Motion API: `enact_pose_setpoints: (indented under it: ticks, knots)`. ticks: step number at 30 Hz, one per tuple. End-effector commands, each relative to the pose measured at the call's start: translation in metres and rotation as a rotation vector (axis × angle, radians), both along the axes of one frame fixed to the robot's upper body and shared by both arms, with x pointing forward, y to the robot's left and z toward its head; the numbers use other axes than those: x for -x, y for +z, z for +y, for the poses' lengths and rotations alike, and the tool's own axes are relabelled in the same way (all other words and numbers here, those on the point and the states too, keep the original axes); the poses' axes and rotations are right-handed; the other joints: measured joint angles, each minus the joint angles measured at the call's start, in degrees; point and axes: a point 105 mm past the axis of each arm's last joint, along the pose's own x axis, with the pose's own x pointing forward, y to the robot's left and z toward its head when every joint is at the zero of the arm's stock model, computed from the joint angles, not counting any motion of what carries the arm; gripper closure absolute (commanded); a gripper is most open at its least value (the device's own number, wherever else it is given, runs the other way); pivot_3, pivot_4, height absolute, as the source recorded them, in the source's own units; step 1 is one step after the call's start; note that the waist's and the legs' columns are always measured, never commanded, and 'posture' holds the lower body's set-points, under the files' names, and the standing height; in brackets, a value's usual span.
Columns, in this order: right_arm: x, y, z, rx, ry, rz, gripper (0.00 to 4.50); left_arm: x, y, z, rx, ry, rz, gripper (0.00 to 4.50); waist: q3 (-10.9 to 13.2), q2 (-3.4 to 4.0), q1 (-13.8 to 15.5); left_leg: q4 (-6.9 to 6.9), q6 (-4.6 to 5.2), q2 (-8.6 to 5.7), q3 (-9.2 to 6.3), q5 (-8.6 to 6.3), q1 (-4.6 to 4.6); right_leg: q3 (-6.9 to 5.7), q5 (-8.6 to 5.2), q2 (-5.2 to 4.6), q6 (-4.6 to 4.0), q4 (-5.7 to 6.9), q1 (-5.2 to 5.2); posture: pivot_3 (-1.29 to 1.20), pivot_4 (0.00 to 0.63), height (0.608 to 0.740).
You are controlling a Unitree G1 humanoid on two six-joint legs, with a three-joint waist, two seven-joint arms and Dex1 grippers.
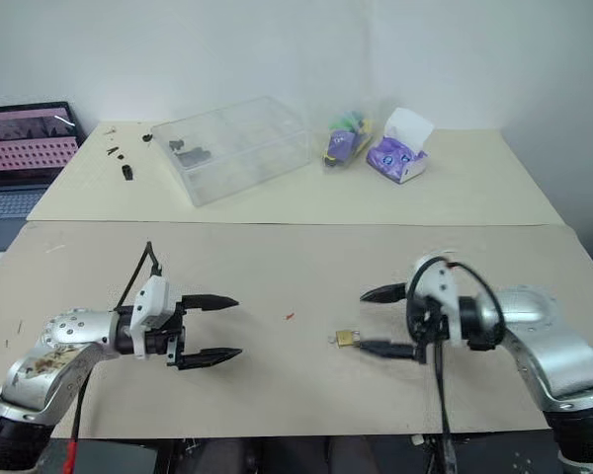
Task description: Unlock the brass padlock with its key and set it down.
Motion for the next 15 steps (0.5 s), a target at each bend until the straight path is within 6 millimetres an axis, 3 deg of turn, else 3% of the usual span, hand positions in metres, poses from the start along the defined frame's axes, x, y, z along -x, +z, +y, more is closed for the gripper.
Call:
enact_pose_setpoints:
  ticks: [1, 8, 15]
  knots:
    - [-0.005, -0.004, 0.014, 0.059, 0.035, -0.100, 0.00, -0.001, 0.005, -0.005, 0.003, -0.020, -0.022, 0.07, 0.00, 0.00, 0.11, 0.00, 0.00, -0.01, 0.01, 0.00, -0.04, 0.00, 0.00, -0.01, 0.00, 0.00, -0.03, 0.00, 0.150, 0.740]
    - [-0.024, -0.027, 0.018, 0.118, 0.000, -0.158, 0.00, 0.005, 0.008, -0.008, -0.005, -0.052, -0.028, 0.07, 0.00, 0.00, 0.86, 0.01, 0.00, -0.03, 0.00, 0.00, -0.19, 0.00, 0.01, 0.02, -0.04, 0.04, -0.19, 0.00, 0.150, 0.740]
    - [-0.019, -0.052, 0.004, 0.163, 0.008, -0.111, 0.00, 0.006, 0.014, -0.006, -0.014, -0.054, -0.033, 0.07, 0.00, -0.01, 1.06, 0.04, 0.00, -0.05, 0.00, 0.00, -0.20, 0.01, 0.00, 0.02, -0.04, 0.04, -0.15, 0.00, 0.150, 0.740]
